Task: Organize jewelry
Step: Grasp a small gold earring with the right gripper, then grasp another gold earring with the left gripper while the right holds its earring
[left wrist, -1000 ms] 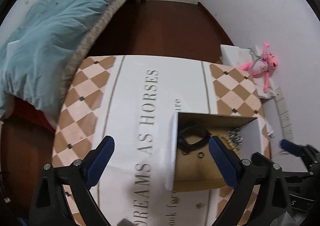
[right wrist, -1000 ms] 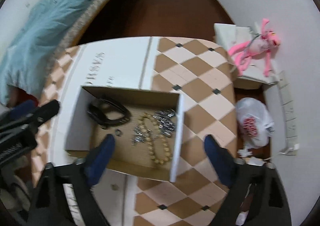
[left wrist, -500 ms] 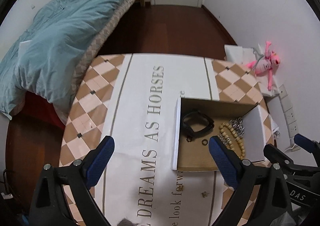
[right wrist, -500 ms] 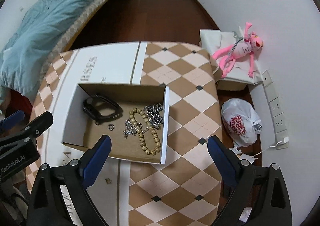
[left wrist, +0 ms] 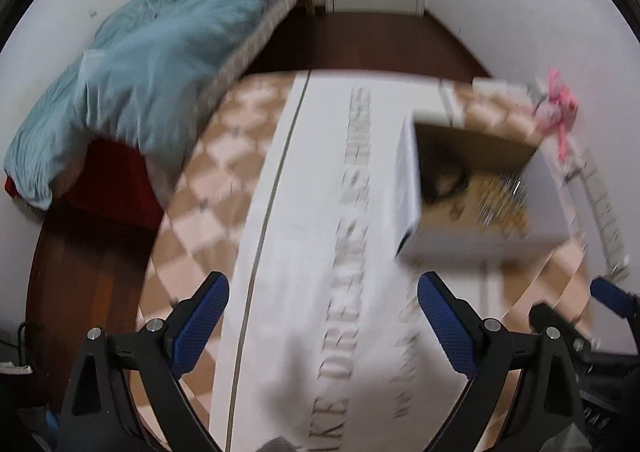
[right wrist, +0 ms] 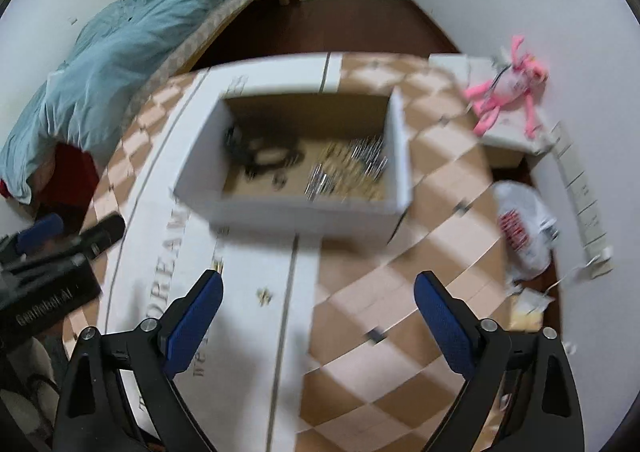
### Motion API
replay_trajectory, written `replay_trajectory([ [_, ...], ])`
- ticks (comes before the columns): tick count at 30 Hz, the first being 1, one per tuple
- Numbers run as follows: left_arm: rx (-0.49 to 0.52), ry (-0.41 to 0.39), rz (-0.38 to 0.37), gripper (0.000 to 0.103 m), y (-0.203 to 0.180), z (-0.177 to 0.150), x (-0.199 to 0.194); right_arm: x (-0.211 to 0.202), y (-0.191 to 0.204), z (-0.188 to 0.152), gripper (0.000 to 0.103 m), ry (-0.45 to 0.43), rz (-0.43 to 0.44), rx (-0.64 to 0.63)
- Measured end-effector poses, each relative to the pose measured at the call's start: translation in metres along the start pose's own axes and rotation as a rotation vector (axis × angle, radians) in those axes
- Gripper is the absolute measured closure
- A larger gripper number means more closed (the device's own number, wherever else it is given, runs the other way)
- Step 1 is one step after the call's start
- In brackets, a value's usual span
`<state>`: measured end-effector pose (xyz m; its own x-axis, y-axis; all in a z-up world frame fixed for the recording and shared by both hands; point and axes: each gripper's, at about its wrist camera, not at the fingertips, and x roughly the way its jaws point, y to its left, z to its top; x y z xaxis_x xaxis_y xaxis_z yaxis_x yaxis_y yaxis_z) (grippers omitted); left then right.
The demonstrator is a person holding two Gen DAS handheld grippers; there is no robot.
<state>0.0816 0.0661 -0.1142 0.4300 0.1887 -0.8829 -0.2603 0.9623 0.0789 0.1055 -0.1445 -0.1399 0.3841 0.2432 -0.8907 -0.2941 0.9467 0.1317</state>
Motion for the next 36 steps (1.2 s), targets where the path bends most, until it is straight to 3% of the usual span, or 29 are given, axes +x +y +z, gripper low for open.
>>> replay_trajectory([
  [2, 0.0, 0.037, 0.02, 0.007, 0.006, -0.017, 0.02, 0.018, 0.007, -0.012, 0.032, 0.022, 0.015, -0.003],
  [9, -0.006, 0.067, 0.045, 0.007, 0.018, -0.041, 0.048, 0.05, 0.027, -0.031, 0.033, 0.023, 0.035, -0.036],
  [12, -0.006, 0.06, 0.042, 0.007, 0.019, -0.042, 0.05, 0.057, 0.036, -0.033, 0.04, 0.019, 0.036, -0.05],
  [18, -0.011, 0.067, 0.033, 0.007, 0.022, -0.041, 0.055, 0.063, 0.048, -0.032, 0.071, 0.006, -0.002, -0.091],
  [19, -0.01, 0.067, 0.032, 0.007, 0.022, -0.041, 0.055, 0.064, 0.049, -0.032, 0.084, 0.001, -0.011, -0.1],
  [20, -0.009, 0.067, 0.032, 0.007, 0.021, -0.041, 0.054, 0.064, 0.05, -0.032, 0.09, -0.002, -0.015, -0.106],
  [24, -0.006, 0.062, 0.015, 0.007, 0.017, -0.04, 0.051, 0.061, 0.048, -0.031, 0.095, -0.01, -0.005, -0.104],
  [32, 0.016, 0.051, -0.131, 0.007, -0.023, -0.028, 0.048, 0.031, -0.001, -0.022, 0.096, -0.049, 0.006, 0.029],
  [36, 0.036, 0.054, -0.166, 0.008, -0.043, -0.023, 0.054, 0.029, -0.023, -0.021, 0.096, -0.048, -0.014, 0.076],
])
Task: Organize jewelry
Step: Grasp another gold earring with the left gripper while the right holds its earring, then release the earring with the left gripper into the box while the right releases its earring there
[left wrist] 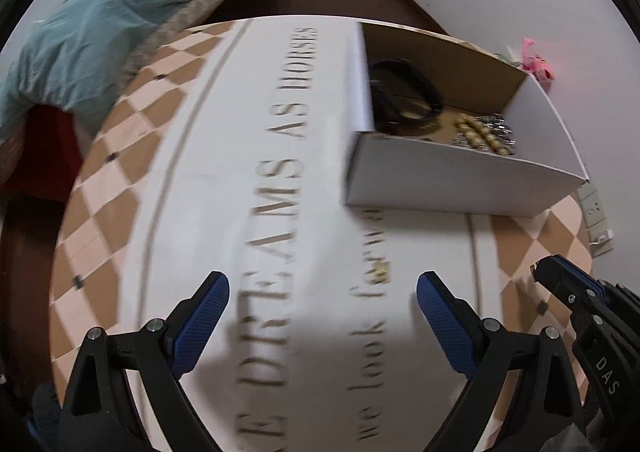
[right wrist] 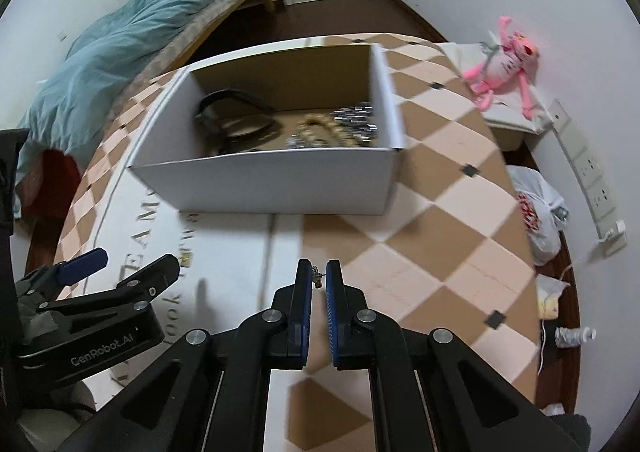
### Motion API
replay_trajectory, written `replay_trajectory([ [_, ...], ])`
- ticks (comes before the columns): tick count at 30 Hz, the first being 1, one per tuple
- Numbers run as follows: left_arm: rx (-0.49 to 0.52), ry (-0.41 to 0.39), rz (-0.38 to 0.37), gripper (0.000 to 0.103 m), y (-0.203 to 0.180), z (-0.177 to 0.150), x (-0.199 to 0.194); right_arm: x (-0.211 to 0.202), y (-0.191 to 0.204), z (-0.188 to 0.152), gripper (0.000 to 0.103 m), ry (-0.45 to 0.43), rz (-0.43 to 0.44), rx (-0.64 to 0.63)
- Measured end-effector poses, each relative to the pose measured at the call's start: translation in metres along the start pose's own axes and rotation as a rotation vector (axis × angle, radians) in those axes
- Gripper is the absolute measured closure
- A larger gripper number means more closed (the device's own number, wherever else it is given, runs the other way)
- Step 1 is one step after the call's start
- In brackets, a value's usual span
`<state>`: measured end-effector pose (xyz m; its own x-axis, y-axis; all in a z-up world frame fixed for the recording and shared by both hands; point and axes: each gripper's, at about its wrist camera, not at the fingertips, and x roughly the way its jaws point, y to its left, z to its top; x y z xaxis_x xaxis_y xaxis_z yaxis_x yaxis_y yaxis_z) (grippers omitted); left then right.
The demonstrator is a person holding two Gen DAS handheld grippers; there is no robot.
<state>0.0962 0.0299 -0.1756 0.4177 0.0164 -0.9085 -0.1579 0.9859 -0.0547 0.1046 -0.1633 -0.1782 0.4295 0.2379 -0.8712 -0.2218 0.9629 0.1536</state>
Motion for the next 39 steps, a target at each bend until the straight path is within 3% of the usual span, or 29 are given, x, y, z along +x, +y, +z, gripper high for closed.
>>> replay_trajectory([
  [2, 0.022, 0.006, -0.008, 0.021, -0.009, 0.001, 0.003, 0.0, -0.008, 0.0, 0.096, 0.003, -0.007, 0.016],
  [4, 0.047, 0.023, -0.015, 0.046, -0.018, 0.002, 0.007, 0.0, -0.014, 0.0, 0.096, 0.004, -0.011, 0.028],
  [6, 0.062, 0.031, -0.019, 0.062, -0.024, -0.001, 0.009, 0.0, -0.018, 0.0, 0.096, 0.007, -0.014, 0.038],
  [10, 0.094, 0.017, -0.022, 0.088, -0.03, 0.0, 0.009, 0.0, -0.021, -0.001, 0.096, 0.006, -0.017, 0.049],
  [13, 0.094, 0.016, -0.036, 0.098, -0.029, 0.001, 0.01, -0.001, -0.022, 0.0, 0.096, 0.004, -0.014, 0.055],
  [18, 0.082, -0.006, -0.065, 0.099, -0.027, 0.0, -0.002, -0.013, -0.021, 0.005, 0.096, -0.016, 0.007, 0.064],
  [22, 0.067, -0.045, -0.127, 0.099, -0.026, 0.01, -0.033, -0.04, -0.018, 0.018, 0.096, -0.058, 0.057, 0.069],
  [29, 0.045, -0.062, -0.26, 0.099, -0.031, 0.071, -0.064, -0.064, -0.016, 0.071, 0.096, -0.097, 0.151, 0.065],
  [34, 0.04, 0.024, -0.273, 0.099, -0.034, 0.109, -0.037, -0.028, -0.015, 0.114, 0.096, 0.012, 0.179, 0.046],
  [39, -0.008, 0.096, -0.217, 0.097, -0.029, 0.127, -0.019, 0.008, -0.016, 0.137, 0.095, 0.137, 0.168, 0.027],
])
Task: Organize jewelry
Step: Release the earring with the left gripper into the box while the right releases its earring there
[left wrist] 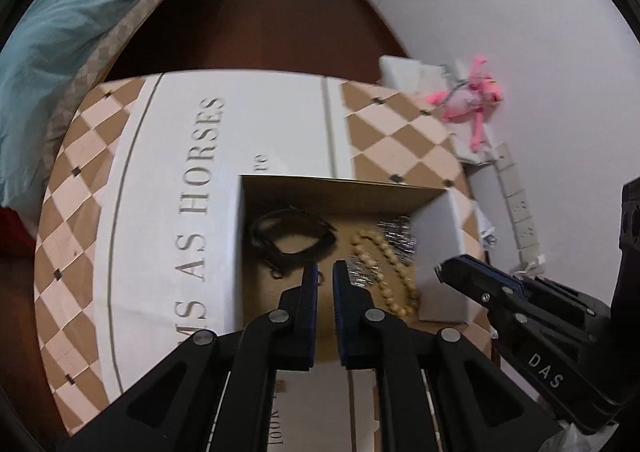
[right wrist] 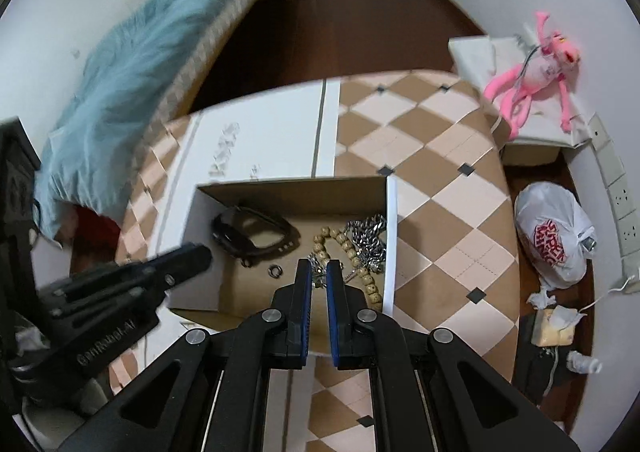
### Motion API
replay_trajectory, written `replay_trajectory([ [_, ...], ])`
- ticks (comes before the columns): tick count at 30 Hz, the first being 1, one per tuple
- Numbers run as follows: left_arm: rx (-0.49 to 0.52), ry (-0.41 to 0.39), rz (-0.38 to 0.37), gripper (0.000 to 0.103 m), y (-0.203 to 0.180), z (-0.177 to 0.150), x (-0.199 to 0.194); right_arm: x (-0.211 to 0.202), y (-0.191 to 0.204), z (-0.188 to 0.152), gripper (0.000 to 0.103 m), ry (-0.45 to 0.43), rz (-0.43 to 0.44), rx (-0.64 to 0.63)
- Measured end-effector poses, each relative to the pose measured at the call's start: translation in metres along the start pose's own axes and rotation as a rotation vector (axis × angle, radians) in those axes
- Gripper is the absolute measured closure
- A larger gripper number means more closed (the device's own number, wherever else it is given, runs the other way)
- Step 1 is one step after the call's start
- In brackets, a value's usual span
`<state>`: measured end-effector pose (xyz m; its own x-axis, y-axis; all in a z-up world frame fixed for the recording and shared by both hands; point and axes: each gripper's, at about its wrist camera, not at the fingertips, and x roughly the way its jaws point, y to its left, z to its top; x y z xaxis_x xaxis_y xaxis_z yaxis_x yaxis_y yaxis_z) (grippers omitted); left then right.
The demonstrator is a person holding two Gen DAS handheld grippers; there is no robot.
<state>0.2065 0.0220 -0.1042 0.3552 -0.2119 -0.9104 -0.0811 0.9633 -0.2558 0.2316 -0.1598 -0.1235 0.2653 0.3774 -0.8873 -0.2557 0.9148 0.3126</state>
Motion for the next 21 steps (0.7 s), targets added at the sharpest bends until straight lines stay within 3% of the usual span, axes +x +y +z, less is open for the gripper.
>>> replay_trajectory([
  [3, -0.026, 0.005, 0.021, 0.096, 0.006, 0.005, 0.001, 0.005, -0.004, 0.007, 0.094, 0.031, -0.019, 0.003],
  [5, -0.023, -0.002, 0.057, 0.087, 0.007, 0.007, -0.001, 0.004, -0.006, 0.01, 0.089, 0.029, -0.018, 0.006],
  [6, -0.022, -0.006, 0.064, 0.073, 0.008, 0.009, -0.002, 0.002, -0.007, 0.011, 0.087, 0.028, -0.025, 0.006],
  [7, -0.025, -0.011, 0.07, 0.048, 0.009, 0.01, -0.003, 0.002, -0.008, 0.012, 0.083, 0.031, -0.024, 0.007],
  [8, -0.03, -0.022, 0.074, 0.038, 0.01, 0.01, -0.005, 0.002, -0.009, 0.013, 0.081, 0.033, -0.028, 0.009],
  [9, -0.032, -0.032, 0.073, 0.031, 0.012, 0.012, -0.007, 0.001, -0.009, 0.013, 0.08, 0.032, -0.034, 0.006],
  [12, -0.035, -0.033, 0.096, 0.03, 0.012, 0.015, -0.01, -0.003, -0.01, 0.013, 0.08, 0.032, -0.034, 0.012],
  [15, -0.031, -0.041, 0.128, 0.011, 0.013, 0.015, -0.012, -0.008, -0.008, 0.01, 0.077, 0.026, -0.056, 0.002],
  [18, -0.02, -0.056, 0.187, 0.008, 0.014, 0.012, -0.015, -0.011, -0.005, 0.005, 0.051, 0.014, -0.126, -0.029],
  [19, -0.012, -0.063, 0.212, 0.008, 0.015, 0.009, -0.015, -0.012, -0.005, 0.003, 0.037, 0.011, -0.149, -0.038],
  [21, 0.0, -0.077, 0.243, 0.006, 0.015, 0.004, -0.016, -0.011, -0.005, -0.002, 0.027, 0.014, -0.184, -0.049],
])
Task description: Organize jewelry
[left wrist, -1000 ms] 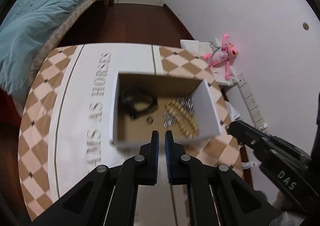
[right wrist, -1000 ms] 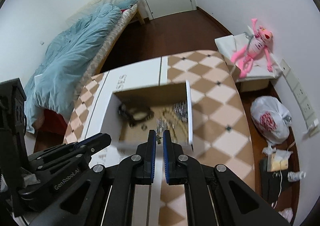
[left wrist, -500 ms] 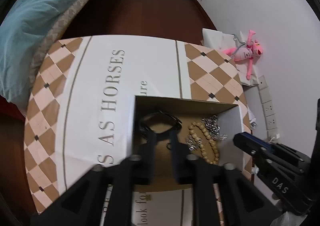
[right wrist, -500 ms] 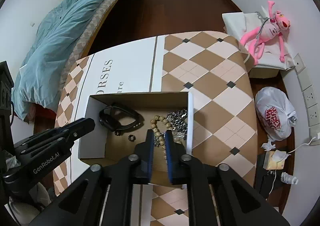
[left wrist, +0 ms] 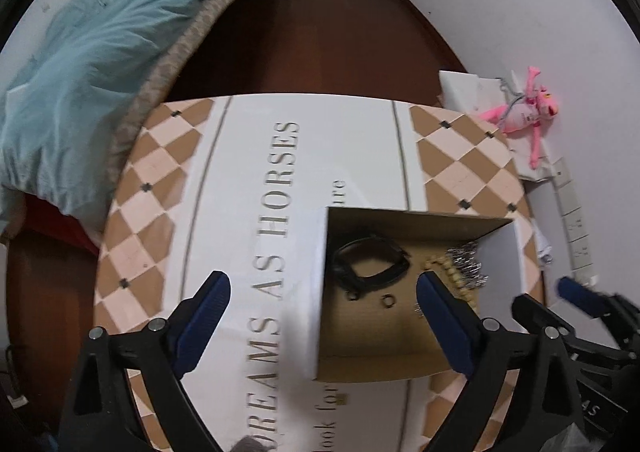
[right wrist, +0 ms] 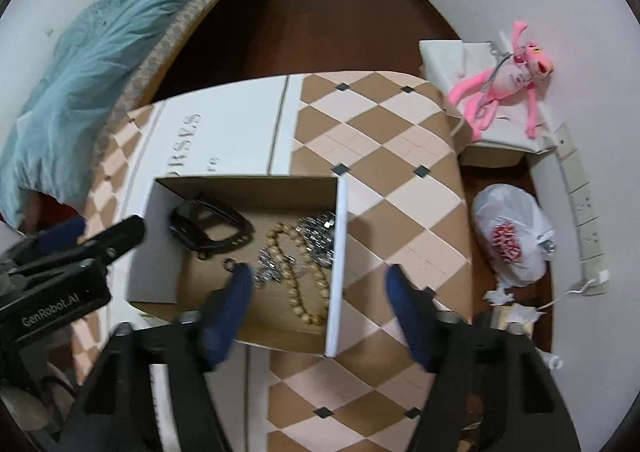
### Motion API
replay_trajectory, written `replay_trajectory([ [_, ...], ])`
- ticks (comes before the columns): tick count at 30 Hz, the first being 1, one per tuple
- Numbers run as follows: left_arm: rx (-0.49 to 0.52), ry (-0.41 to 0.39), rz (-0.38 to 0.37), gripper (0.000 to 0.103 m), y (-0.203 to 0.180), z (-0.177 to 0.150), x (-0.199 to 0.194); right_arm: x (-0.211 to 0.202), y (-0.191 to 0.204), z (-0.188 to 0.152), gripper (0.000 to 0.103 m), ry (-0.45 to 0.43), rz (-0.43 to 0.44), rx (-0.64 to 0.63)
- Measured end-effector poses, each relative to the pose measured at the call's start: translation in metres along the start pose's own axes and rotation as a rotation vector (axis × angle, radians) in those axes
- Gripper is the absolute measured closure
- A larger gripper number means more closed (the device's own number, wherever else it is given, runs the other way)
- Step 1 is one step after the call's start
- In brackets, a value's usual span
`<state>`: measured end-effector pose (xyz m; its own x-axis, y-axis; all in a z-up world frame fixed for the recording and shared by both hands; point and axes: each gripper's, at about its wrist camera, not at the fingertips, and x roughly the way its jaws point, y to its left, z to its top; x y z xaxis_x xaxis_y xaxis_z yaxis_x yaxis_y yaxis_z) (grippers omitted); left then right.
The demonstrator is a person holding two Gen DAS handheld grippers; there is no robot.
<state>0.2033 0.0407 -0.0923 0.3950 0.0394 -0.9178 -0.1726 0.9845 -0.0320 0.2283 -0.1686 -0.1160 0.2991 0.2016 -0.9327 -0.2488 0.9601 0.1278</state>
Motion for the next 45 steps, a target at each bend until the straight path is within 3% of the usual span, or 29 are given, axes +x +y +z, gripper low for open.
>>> replay_trajectory([
  [4, 0.012, -0.008, 0.049, 0.001, 0.005, -0.015, 0.002, 0.004, -0.003, -0.012, 0.01, 0.0, -0.073, -0.006],
  [11, 0.005, -0.008, 0.072, 0.001, 0.009, -0.037, -0.003, -0.005, -0.007, -0.03, 0.006, -0.017, -0.118, 0.012],
  [16, -0.002, -0.054, 0.073, 0.001, 0.011, -0.047, -0.028, -0.031, -0.004, -0.04, 0.006, -0.056, -0.122, 0.017],
  [25, -0.008, -0.169, 0.027, 0.001, 0.008, -0.076, -0.103, -0.108, 0.005, -0.075, 0.006, -0.187, -0.121, 0.022],
  [31, -0.009, -0.263, 0.041, 0.001, 0.01, -0.097, -0.161, -0.167, 0.01, -0.104, 0.006, -0.274, -0.124, 0.021],
  [39, -0.001, -0.326, 0.02, 0.001, 0.01, -0.116, -0.216, -0.242, 0.02, -0.134, 0.006, -0.391, -0.132, 0.014],
  [41, 0.0, -0.344, 0.016, 0.001, 0.011, -0.119, -0.228, -0.256, 0.023, -0.139, 0.0, -0.41, -0.129, 0.01],
  [45, 0.002, -0.365, 0.008, 0.001, 0.01, -0.126, -0.248, -0.281, 0.028, -0.148, 0.0, -0.452, -0.131, 0.001],
])
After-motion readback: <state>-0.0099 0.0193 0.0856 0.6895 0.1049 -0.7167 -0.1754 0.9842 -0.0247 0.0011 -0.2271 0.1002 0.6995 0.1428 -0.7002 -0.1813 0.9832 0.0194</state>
